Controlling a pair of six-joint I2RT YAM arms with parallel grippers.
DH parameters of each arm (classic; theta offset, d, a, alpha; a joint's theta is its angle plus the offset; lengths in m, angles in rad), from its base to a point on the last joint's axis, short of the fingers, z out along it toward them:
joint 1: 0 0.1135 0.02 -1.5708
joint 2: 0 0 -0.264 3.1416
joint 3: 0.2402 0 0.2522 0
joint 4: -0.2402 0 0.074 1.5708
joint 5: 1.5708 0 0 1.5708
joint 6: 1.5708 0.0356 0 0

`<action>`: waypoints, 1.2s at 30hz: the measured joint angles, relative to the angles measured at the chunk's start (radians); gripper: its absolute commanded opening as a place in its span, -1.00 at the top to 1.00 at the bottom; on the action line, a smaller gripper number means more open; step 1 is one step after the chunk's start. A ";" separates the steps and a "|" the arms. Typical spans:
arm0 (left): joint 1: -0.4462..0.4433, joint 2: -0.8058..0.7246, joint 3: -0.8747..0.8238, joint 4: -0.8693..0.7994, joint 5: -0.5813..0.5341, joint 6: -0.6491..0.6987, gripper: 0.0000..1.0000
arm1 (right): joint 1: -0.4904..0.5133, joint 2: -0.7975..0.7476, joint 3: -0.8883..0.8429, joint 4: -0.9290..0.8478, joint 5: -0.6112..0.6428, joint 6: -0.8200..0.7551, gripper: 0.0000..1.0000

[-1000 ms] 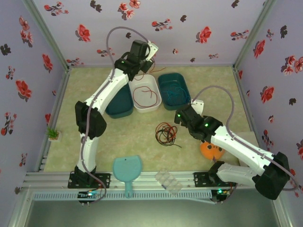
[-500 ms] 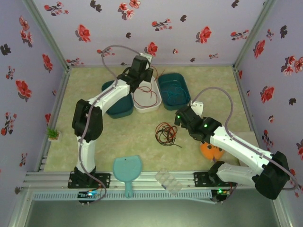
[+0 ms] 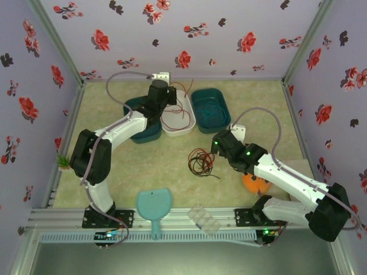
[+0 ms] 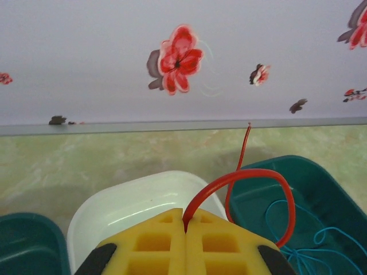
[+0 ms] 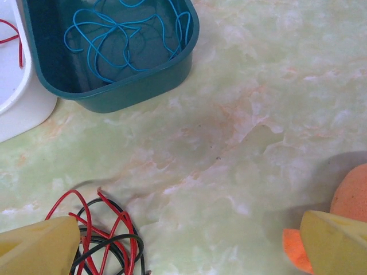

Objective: Untangle the cables

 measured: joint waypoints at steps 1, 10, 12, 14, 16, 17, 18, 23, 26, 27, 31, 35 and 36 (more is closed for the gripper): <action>0.000 -0.001 -0.013 0.000 -0.008 -0.006 1.00 | 0.000 -0.001 -0.001 0.001 0.000 0.002 -0.99; -0.009 -0.012 -0.112 -0.019 -0.105 -0.041 1.00 | 0.000 -0.006 -0.002 0.007 -0.003 0.006 -0.99; -0.017 -0.012 -0.113 -0.031 -0.125 -0.042 1.00 | 0.000 -0.006 -0.002 0.007 -0.003 0.007 -0.99; -0.031 -0.012 -0.113 -0.054 -0.138 -0.042 1.00 | 0.000 -0.005 -0.002 0.007 -0.004 0.006 -0.99; -0.050 -0.012 -0.111 -0.098 -0.145 -0.041 1.00 | 0.000 -0.005 -0.002 0.007 -0.004 0.006 -0.99; -0.060 -0.011 -0.104 -0.134 -0.147 -0.039 1.00 | 0.000 -0.005 -0.002 0.006 -0.004 0.006 -0.99; -0.070 -0.009 -0.090 -0.175 -0.147 -0.038 1.00 | 0.000 -0.005 -0.002 0.006 -0.004 0.006 -0.99; -0.090 0.051 0.053 -0.383 -0.138 -0.034 1.00 | 0.000 -0.005 -0.002 0.002 -0.012 0.006 -0.99; -0.086 0.116 0.163 -0.513 -0.129 -0.021 1.00 | -0.001 -0.002 0.002 -0.010 -0.027 0.005 -0.99; -0.084 0.144 0.203 -0.558 -0.126 -0.014 1.00 | -0.002 0.000 0.007 -0.016 -0.030 0.005 -0.99; -0.068 0.241 0.323 -0.687 -0.084 0.013 1.00 | -0.002 0.006 0.027 -0.028 -0.042 -0.002 -0.99; -0.036 0.338 0.428 -0.789 -0.032 0.050 1.00 | -0.002 0.014 0.040 -0.032 -0.057 -0.013 -0.99; -0.028 0.361 0.455 -0.809 -0.022 0.058 1.00 | -0.002 0.018 0.041 -0.032 -0.062 -0.014 -0.99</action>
